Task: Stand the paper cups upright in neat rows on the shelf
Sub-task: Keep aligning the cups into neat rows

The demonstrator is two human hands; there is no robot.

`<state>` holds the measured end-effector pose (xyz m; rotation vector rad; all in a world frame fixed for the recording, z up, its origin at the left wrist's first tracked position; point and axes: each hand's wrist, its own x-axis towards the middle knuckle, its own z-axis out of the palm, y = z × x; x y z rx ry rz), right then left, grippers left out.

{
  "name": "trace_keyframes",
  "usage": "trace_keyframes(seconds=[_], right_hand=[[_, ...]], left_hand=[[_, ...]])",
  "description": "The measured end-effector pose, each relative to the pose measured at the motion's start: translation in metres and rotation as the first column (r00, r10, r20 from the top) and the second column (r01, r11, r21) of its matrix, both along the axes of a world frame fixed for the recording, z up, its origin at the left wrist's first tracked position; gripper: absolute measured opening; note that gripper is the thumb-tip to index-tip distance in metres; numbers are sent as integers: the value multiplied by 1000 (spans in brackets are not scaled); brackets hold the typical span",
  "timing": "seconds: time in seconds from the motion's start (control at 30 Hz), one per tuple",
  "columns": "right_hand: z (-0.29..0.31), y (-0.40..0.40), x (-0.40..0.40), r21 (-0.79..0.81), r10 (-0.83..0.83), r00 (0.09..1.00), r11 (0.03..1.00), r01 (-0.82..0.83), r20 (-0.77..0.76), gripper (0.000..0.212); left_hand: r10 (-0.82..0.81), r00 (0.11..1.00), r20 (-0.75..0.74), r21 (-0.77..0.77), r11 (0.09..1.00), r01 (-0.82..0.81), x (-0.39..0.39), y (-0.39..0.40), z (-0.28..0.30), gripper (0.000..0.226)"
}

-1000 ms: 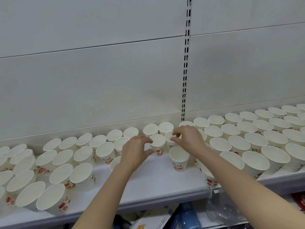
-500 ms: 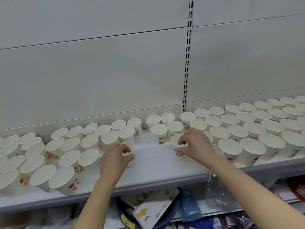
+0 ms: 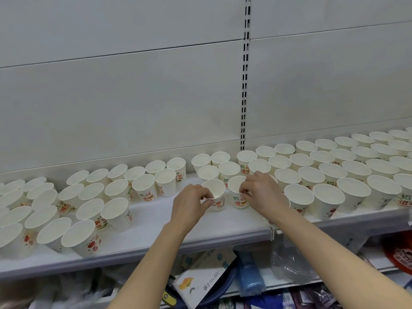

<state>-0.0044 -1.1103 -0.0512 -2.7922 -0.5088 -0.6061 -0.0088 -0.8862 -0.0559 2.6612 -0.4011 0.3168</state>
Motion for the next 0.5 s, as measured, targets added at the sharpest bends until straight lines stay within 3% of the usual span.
trace_keyframes(seconds=[0.33, 0.5], right_hand=[[-4, 10, 7, -64, 69, 998, 996, -68, 13, 23], [3, 0, 10, 113, 86, 996, 990, -89, 36, 11]], left_hand=[[25, 1000, 0, 52, 998, -25, 8, -6, -10, 19], [2, 1000, -23, -31, 1000, -3, 7, 1, -4, 29]])
